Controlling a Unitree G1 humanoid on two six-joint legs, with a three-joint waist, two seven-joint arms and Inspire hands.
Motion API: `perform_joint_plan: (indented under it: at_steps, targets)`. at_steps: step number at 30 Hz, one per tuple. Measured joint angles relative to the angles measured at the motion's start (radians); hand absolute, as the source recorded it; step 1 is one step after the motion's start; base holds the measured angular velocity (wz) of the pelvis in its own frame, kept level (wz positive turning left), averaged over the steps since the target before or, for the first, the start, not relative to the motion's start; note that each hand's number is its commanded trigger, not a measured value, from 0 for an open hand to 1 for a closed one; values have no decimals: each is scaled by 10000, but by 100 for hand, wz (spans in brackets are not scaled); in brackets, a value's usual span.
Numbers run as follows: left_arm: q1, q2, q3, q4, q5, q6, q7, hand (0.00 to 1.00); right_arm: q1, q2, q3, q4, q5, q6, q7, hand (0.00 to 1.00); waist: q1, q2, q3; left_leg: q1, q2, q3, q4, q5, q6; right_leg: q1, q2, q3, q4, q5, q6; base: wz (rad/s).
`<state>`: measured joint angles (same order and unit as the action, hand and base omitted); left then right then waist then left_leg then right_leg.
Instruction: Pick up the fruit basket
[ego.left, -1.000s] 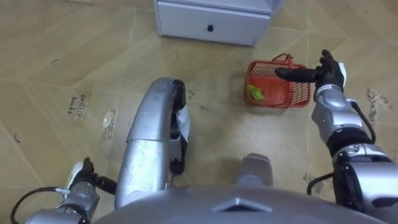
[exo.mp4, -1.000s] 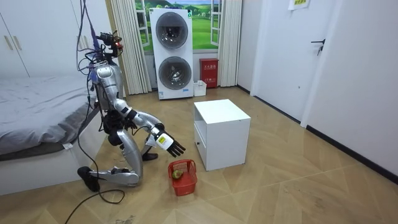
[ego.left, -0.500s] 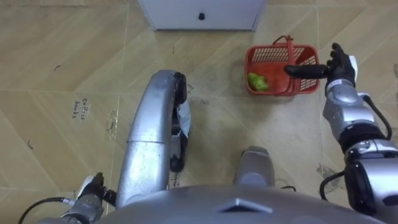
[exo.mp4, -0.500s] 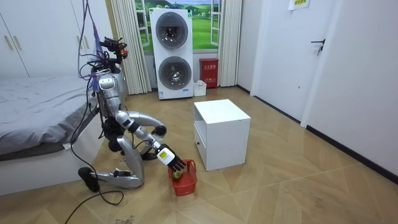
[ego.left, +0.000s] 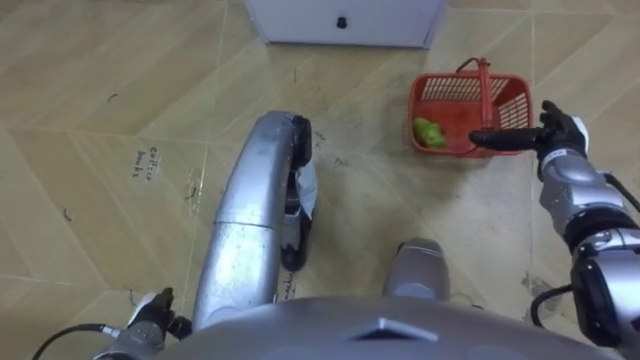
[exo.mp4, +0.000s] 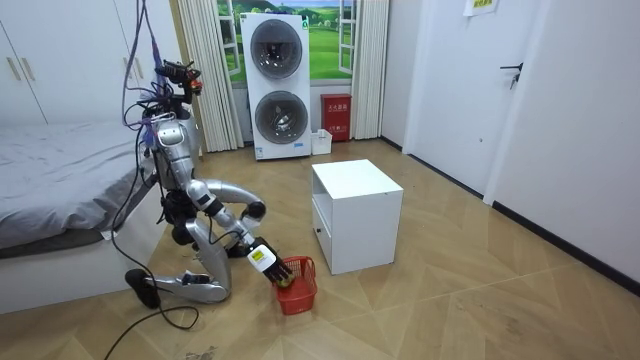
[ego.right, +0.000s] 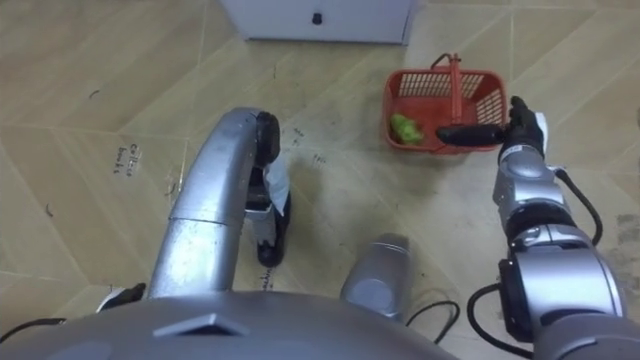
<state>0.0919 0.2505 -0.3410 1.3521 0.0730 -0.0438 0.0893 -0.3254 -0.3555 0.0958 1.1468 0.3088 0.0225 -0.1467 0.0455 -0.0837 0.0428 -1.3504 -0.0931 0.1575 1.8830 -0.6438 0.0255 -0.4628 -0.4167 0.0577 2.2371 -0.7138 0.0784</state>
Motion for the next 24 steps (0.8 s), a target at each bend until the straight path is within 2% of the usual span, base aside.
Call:
perform_joint_plan:
  at_steps: [10,12,16,19,24]
  targets:
    - [3,119,-216,-340,-22,-6,-207,0,-102,-99,19,175,467,-3,202,0,313,81,43,-247,105,47,-20,15,-33,-394,43,141,55,-2,4,-1]
    - [8,116,-256,-368,-19,-5,-270,0,-136,-192,18,190,464,-4,251,0,414,213,89,-284,135,46,-19,29,-59,-452,66,168,115,-2,5,-2]
    - [59,124,-201,-362,-23,8,-325,0,-136,-313,138,195,478,-4,411,0,544,375,68,-282,164,57,-20,31,-62,-488,73,211,141,-4,6,-1]
    - [25,124,-178,-361,-29,11,-357,0,-152,-415,363,196,479,-3,632,0,750,390,67,-298,269,124,-28,33,-67,-626,81,256,194,-6,4,-6]
    - [-15,123,-166,-356,-31,28,-583,0,-233,-436,416,198,475,-2,848,0,862,383,76,-332,323,195,-45,36,-70,-782,71,409,271,-7,5,-3]
